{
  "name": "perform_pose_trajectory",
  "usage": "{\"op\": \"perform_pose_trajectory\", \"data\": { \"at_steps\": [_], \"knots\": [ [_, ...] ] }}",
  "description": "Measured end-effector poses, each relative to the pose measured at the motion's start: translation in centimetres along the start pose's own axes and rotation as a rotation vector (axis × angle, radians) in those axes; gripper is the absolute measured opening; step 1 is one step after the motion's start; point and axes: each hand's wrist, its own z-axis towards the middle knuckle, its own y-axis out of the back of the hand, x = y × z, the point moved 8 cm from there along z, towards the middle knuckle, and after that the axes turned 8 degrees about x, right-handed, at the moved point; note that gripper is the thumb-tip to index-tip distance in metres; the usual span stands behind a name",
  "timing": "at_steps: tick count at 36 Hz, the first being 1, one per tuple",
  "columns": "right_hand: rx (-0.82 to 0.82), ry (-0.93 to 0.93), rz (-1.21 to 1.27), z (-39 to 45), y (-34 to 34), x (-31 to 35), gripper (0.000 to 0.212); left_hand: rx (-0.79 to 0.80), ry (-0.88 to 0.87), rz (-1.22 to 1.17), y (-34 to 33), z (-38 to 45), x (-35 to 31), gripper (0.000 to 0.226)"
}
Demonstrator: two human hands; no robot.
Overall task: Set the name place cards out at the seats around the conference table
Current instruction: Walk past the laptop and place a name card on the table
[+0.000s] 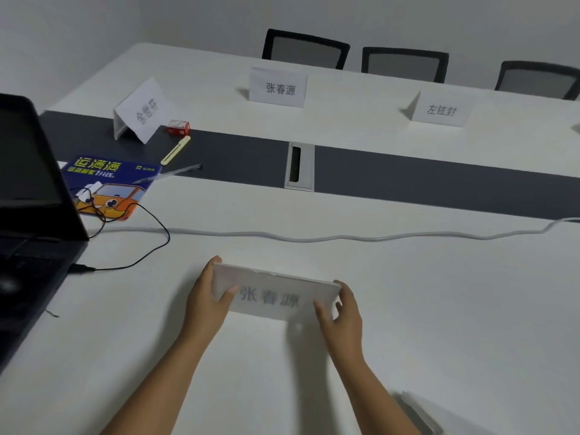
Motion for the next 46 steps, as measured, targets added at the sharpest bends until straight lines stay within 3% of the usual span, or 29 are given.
{"op": "perform_pose_trajectory", "data": {
  "at_steps": [4,9,19,25,31,46],
  "knots": [
    [0.021,-0.014,0.025,1.3,0.0,0.5,0.069,-0.023,-0.007,0.008,-0.2,0.2,0.1,0.061],
    [0.051,0.015,0.060,2.2,-0.1,0.8,0.055,-0.025,-0.013,-0.007,-0.5,0.2,0.4,0.063],
    [0.027,0.016,0.031,2.8,-0.6,0.6,0.070,0.004,-0.019,-0.004,0.0,2.5,0.5,0.063],
    [0.025,0.021,0.049,3.1,-0.7,0.7,0.068,-0.002,-0.027,0.005,0.3,2.8,0.7,0.061],
    [0.035,0.047,0.047,3.6,-0.7,0.8,0.051,-0.014,-0.016,-0.009,0.6,2.4,0.7,0.060],
    [0.043,0.056,0.058,3.2,-1.3,0.8,0.052,-0.003,-0.006,-0.017,1.4,2.4,1.0,0.060]
  ]
}}
